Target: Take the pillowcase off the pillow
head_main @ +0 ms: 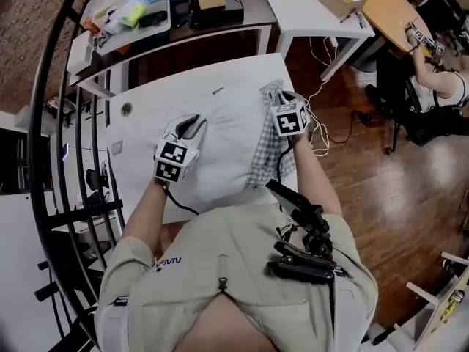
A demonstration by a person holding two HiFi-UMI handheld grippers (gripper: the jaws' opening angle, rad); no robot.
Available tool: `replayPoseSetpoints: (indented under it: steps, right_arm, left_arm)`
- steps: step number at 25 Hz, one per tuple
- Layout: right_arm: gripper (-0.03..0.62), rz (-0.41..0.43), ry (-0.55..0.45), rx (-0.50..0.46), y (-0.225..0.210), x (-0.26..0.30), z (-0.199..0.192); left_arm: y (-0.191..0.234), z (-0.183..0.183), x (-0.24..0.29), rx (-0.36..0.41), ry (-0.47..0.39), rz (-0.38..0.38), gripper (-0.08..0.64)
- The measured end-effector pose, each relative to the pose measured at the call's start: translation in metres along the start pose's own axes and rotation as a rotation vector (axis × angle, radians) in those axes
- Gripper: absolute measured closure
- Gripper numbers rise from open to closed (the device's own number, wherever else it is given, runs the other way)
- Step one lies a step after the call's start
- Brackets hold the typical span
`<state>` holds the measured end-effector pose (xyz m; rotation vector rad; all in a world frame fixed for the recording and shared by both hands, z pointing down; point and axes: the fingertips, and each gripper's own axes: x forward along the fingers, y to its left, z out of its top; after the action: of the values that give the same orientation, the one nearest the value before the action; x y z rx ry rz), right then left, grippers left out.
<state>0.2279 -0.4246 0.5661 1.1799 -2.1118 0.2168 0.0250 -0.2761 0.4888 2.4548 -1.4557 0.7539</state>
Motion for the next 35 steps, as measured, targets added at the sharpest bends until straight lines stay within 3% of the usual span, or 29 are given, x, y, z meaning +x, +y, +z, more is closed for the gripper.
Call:
replayPoseSetpoints:
  steps: [2, 4, 7, 12, 14, 16, 18, 21, 23, 26, 31, 35]
  right_arm:
    - [0.478, 0.026, -0.077, 0.100, 0.009, -0.030, 0.008]
    - [0.452, 0.058, -0.143, 0.180, 0.021, -0.069, 0.006]
    - [0.437, 0.100, -0.193, 0.286, 0.050, -0.129, -0.016]
    - [0.389, 0.175, -0.085, 0.365, 0.127, -0.177, -0.088]
    - [0.373, 0.200, -0.031, 0.361, 0.158, -0.179, -0.110]
    - [0.371, 0.194, 0.003, 0.328, 0.181, -0.176, -0.125]
    - [0.390, 0.142, 0.020, 0.256, 0.190, -0.169, -0.131]
    - [0.577, 0.050, 0.039, 0.147, 0.186, -0.169, -0.129]
    - [0.581, 0.009, 0.036, 0.132, 0.170, -0.177, -0.129]
    - [0.581, -0.069, 0.043, 0.135, 0.136, -0.188, -0.138]
    - [0.583, -0.218, 0.150, 0.160, 0.080, -0.187, -0.184]
    - [0.583, -0.201, 0.267, 0.159, 0.066, -0.163, -0.237]
  left_arm:
    - [-0.007, 0.022, -0.009, 0.045, -0.052, 0.028, 0.454]
    - [-0.028, 0.041, -0.030, 0.088, -0.109, 0.021, 0.448]
    - [-0.072, 0.042, -0.063, 0.096, -0.131, -0.081, 0.394]
    - [-0.135, -0.031, -0.080, 0.042, 0.023, -0.269, 0.256]
    - [-0.145, -0.068, -0.071, 0.075, 0.108, -0.273, 0.238]
    - [-0.149, -0.100, -0.057, 0.146, 0.164, -0.230, 0.243]
    - [-0.145, -0.112, -0.046, 0.223, 0.178, -0.178, 0.306]
    - [-0.138, -0.102, -0.047, 0.238, 0.152, -0.160, 0.418]
    - [-0.131, -0.088, -0.056, 0.201, 0.118, -0.171, 0.466]
    - [-0.117, -0.067, -0.068, 0.161, 0.071, -0.173, 0.482]
    - [-0.105, -0.054, -0.078, 0.126, 0.035, -0.162, 0.492]
    - [-0.106, -0.072, -0.076, 0.087, 0.053, -0.179, 0.480]
